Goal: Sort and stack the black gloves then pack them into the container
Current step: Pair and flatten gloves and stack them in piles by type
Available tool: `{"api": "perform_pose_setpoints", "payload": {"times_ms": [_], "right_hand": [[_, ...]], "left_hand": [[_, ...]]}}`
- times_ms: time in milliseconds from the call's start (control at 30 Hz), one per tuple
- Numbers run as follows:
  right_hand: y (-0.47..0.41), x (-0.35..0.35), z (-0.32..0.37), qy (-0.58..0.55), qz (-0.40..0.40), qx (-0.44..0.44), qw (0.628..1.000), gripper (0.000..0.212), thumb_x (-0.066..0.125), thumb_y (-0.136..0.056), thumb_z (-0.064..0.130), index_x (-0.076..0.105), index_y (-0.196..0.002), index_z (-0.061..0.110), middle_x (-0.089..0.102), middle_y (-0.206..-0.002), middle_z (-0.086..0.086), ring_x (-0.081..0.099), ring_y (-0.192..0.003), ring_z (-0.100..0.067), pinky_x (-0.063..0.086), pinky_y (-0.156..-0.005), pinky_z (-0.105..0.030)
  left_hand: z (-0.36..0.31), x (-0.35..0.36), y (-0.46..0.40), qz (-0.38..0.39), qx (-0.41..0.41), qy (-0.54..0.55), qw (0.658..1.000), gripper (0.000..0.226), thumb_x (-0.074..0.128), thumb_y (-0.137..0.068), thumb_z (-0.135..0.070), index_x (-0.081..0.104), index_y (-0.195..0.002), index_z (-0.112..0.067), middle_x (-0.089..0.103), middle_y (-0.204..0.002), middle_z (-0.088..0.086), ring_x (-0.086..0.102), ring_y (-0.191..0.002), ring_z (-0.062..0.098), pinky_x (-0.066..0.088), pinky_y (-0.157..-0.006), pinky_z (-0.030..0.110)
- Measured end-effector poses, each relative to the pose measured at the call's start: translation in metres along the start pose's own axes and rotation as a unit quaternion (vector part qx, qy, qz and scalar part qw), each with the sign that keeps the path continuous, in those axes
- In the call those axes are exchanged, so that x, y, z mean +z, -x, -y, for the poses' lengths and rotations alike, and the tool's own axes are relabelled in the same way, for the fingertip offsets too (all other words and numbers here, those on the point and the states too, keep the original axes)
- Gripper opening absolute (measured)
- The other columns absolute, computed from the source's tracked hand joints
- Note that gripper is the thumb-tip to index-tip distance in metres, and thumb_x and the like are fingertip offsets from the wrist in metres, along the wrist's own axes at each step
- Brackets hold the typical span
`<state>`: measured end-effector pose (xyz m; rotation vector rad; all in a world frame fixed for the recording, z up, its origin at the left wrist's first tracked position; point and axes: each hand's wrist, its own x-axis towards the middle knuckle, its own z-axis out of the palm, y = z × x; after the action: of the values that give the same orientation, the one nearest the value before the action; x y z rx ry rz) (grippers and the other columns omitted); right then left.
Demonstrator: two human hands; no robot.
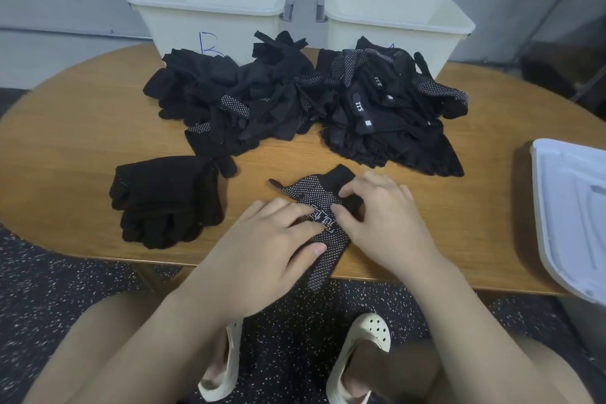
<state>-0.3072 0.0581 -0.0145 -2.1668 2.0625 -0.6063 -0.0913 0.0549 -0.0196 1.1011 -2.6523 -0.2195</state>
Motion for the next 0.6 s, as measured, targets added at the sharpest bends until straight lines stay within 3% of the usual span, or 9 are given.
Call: {"api": "perform_pose_setpoints", "payload": {"times_ms": [167,267,367,467,600], "right_hand": [[-0.004,0.003,-0.001,-0.004,0.016,-0.014,1.000,0.034,0.063,-0.097,0.044,0.067,-0.123,0.023,0.058,-0.122,0.014,0.051,-0.122,-0.011,0.027,-0.108,-0.029],[-0.008,0.004,-0.002,-0.013,0.024,-0.022,0.999,0.034,0.064,-0.098,0.039,0.066,-0.126,0.020,0.060,-0.127,0.010,0.054,-0.123,-0.014,0.028,-0.118,-0.035],[-0.012,0.005,-0.003,-0.022,0.020,-0.029,0.999,0.033,0.064,-0.099,0.032,0.067,-0.128,0.017,0.062,-0.131,0.008,0.057,-0.124,-0.013,0.021,-0.126,-0.037],[-0.013,0.005,0.000,-0.027,0.019,-0.033,0.999,0.034,0.063,-0.100,0.030,0.067,-0.130,0.016,0.062,-0.134,0.006,0.056,-0.127,-0.012,0.015,-0.127,-0.033],[-0.011,0.006,0.005,-0.027,0.043,-0.037,0.998,0.050,0.052,-0.102,0.046,0.059,-0.142,0.018,0.053,-0.149,0.006,0.044,-0.141,-0.010,0.008,-0.129,-0.032]], "left_hand": [[0.002,0.001,0.000,-0.023,0.012,0.025,0.999,0.045,0.037,-0.105,-0.047,0.070,-0.128,-0.026,0.062,-0.133,-0.010,0.048,-0.125,0.009,0.030,-0.099,0.027],[0.007,-0.001,-0.002,-0.054,-0.009,0.033,0.998,0.042,0.040,-0.104,-0.044,0.069,-0.129,-0.025,0.058,-0.136,-0.009,0.046,-0.127,0.012,0.032,-0.100,0.032],[0.009,-0.002,-0.006,-0.100,-0.074,0.043,0.991,0.043,0.048,-0.103,-0.039,0.058,-0.140,-0.022,0.053,-0.139,-0.006,0.046,-0.127,0.015,0.033,-0.107,0.036],[0.013,-0.002,-0.012,-0.114,-0.171,0.076,0.976,0.056,0.060,-0.097,-0.038,0.045,-0.148,-0.018,0.055,-0.128,-0.006,0.048,-0.120,0.016,0.034,-0.109,0.039],[0.017,-0.002,-0.017,-0.123,-0.211,0.122,0.962,0.048,0.065,-0.097,-0.032,0.053,-0.142,-0.022,0.060,-0.104,-0.015,0.053,-0.099,0.009,0.039,-0.109,0.043]]}}
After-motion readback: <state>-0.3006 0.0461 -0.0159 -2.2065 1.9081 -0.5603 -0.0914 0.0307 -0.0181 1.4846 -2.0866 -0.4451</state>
